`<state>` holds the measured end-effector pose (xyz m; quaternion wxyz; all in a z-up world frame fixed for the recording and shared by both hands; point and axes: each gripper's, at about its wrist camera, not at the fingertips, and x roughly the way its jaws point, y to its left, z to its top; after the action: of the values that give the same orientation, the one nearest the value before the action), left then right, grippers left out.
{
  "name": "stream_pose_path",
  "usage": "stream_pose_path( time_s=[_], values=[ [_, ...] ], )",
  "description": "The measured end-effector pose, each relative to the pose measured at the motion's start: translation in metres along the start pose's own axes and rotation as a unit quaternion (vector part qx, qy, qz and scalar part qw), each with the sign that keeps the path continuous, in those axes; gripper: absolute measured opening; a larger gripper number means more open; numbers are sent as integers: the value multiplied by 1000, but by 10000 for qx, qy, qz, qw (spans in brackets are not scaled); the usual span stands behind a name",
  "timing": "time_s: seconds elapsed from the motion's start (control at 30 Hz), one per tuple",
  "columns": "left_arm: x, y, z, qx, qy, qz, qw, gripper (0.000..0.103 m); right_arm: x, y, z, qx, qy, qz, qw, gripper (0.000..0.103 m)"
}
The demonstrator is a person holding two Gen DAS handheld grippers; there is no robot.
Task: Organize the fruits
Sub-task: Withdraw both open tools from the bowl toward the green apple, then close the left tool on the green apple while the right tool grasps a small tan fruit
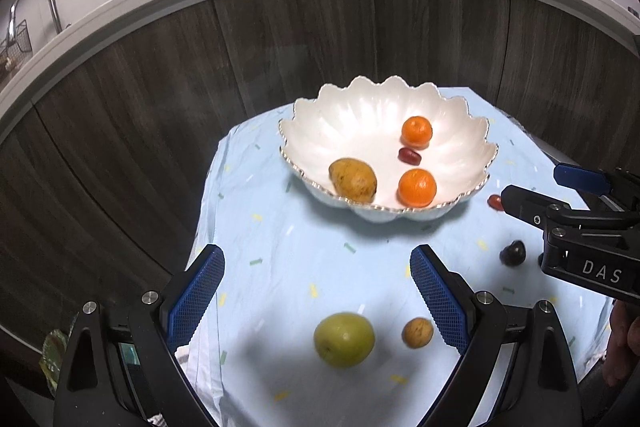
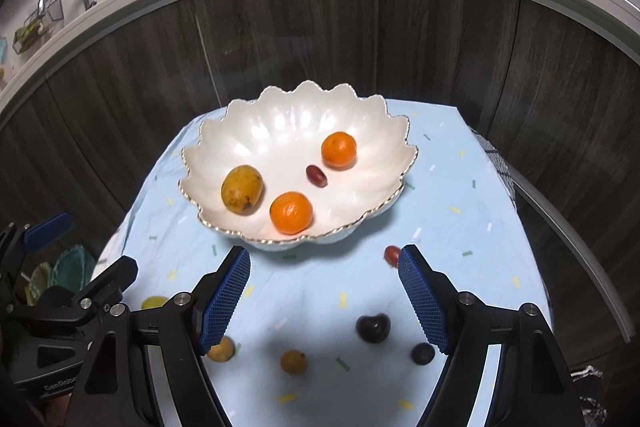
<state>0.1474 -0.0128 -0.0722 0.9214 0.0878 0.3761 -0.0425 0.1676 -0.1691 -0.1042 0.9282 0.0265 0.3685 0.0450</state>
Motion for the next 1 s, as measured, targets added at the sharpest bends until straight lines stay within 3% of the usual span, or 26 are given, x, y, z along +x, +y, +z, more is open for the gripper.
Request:
stream_pose_path(
  time_s=[0.53, 1.0],
  values=[
    [10, 12, -34, -81, 336, 168, 9993, 95, 9, 17, -36, -273, 197, -39, 9994, 77],
    [29, 9, -53, -93, 637, -79, 9979, 95, 19, 19, -58, -403, 169, -177, 9989, 77]
  ],
)
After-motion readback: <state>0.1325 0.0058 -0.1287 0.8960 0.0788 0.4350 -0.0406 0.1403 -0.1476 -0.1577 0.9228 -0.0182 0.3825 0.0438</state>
